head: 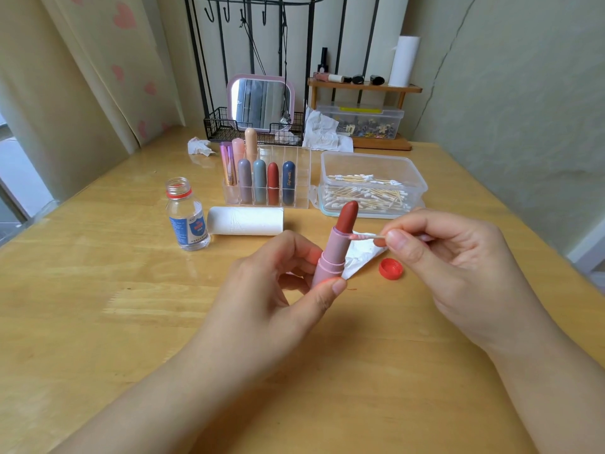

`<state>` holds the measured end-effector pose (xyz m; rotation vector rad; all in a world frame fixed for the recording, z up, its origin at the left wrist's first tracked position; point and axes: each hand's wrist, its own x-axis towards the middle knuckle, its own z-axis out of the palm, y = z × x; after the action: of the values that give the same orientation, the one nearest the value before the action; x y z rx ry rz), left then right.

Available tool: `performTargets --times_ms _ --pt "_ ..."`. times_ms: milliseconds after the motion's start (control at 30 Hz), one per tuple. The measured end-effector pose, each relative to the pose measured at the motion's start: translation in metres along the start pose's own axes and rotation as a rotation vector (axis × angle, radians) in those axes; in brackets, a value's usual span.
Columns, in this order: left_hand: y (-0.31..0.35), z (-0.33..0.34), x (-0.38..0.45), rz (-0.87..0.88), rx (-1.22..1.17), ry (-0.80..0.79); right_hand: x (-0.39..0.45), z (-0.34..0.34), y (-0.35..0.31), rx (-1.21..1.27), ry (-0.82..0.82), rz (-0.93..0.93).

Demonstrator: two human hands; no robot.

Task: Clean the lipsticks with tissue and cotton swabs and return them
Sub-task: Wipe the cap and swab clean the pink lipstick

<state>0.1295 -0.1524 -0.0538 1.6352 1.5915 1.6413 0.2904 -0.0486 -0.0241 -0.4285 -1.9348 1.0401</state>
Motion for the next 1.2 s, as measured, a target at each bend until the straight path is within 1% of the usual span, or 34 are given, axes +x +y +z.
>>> performTargets --times_ms 133,233,333,467,533,600,700,933,1100,1200 --pt "0.001 0.000 -0.001 0.014 -0.018 -0.008 0.000 -0.001 0.003 -0.026 0.003 0.015" --pt "0.002 0.001 -0.001 -0.013 -0.076 -0.024 0.001 -0.001 0.003 -0.029 0.017 0.017" --pt "0.002 0.000 0.000 -0.064 -0.184 -0.069 0.000 -0.001 0.001 -0.017 0.046 0.017" --pt "0.004 0.001 0.002 -0.132 -0.374 -0.185 -0.002 0.003 -0.004 -0.054 0.061 -0.016" --pt "0.004 0.003 0.001 -0.194 -0.476 -0.210 -0.004 0.005 -0.007 -0.093 0.071 -0.023" --pt "0.004 0.006 0.000 -0.223 -0.524 -0.224 -0.006 0.007 -0.008 -0.126 0.085 -0.028" --pt "0.003 0.009 -0.002 -0.219 -0.507 -0.235 -0.008 0.009 -0.009 -0.141 0.106 -0.023" --pt "0.000 0.008 -0.004 -0.190 -0.386 -0.249 -0.008 0.011 -0.011 -0.170 0.113 -0.014" --pt "0.000 0.007 -0.004 -0.155 -0.449 -0.276 -0.007 0.010 -0.012 -0.135 0.103 0.004" --pt "0.000 0.007 -0.004 -0.149 -0.462 -0.301 -0.004 0.008 -0.009 -0.057 0.077 0.014"
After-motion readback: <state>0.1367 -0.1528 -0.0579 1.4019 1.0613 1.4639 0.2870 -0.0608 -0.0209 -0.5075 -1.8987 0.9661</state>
